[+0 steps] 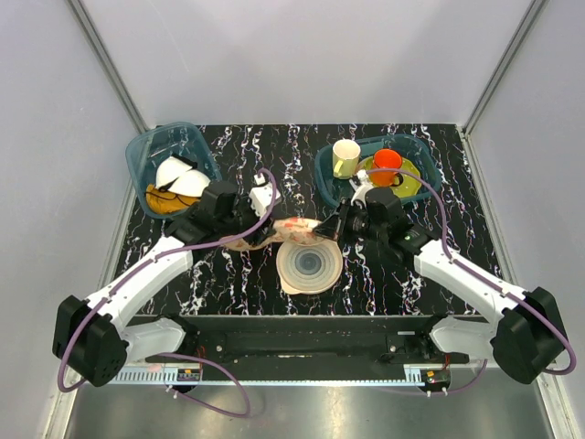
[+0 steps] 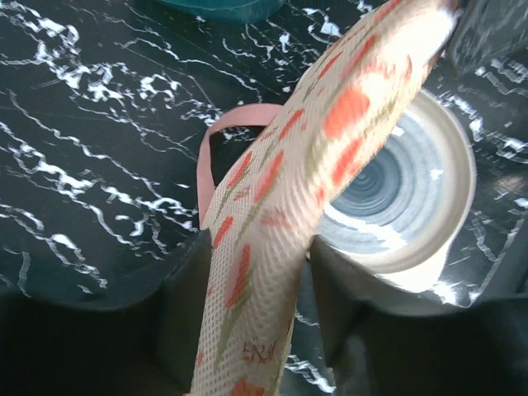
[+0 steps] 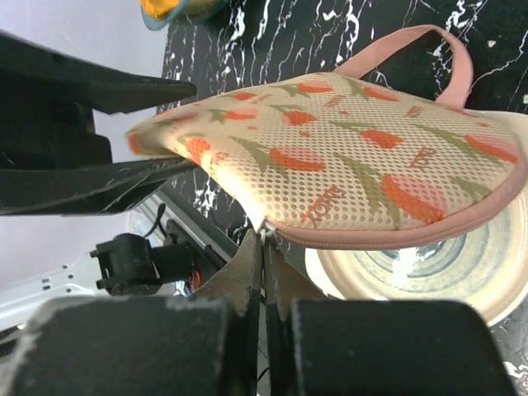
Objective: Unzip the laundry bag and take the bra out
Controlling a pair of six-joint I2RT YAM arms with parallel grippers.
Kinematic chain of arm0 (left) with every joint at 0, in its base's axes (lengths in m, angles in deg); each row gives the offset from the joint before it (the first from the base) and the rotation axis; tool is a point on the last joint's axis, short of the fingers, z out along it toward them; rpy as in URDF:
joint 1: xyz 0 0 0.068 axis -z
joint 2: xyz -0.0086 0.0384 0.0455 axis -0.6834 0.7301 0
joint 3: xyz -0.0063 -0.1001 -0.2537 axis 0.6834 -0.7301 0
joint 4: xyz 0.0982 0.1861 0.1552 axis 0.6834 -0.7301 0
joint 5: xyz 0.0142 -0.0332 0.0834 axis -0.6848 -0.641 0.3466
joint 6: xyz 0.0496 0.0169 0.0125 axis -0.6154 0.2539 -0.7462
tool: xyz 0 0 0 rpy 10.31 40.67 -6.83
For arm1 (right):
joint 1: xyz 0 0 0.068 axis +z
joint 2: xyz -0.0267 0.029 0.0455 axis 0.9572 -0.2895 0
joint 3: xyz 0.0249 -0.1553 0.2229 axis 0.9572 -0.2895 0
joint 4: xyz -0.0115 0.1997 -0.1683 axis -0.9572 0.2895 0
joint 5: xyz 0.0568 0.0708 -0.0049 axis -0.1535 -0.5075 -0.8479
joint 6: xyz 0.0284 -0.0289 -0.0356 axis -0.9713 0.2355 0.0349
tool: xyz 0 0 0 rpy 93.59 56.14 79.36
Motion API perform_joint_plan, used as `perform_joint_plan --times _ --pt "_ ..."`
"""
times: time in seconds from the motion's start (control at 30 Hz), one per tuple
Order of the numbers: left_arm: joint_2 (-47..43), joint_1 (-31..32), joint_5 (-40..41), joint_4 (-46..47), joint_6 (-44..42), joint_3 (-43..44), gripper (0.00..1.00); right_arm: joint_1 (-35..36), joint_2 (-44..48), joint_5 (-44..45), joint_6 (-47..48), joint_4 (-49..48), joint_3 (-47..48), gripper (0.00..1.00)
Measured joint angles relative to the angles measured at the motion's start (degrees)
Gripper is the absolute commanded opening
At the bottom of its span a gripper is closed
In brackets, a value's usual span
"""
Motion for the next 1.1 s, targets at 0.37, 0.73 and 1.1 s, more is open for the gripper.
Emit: perform_joint_plan --times 0.37,0.73,1.1 --pt "3.41 3.54 -6.08 -0.42 0.37 7.19 0.99 0.04 -1.53 -5.49 6.29 5.73 0.98 0.0" --pt "12.7 9.81 -7.8 -0.15 0.37 10.12 0.82 0.04 -1.53 -6.32 7.15 6.03 1.55 0.0" --pt "15.72 10.32 -8.2 -2.23 0.15 12.85 0.0 -0.46 -1.29 -6.25 8.24 8.09 1.95 0.0"
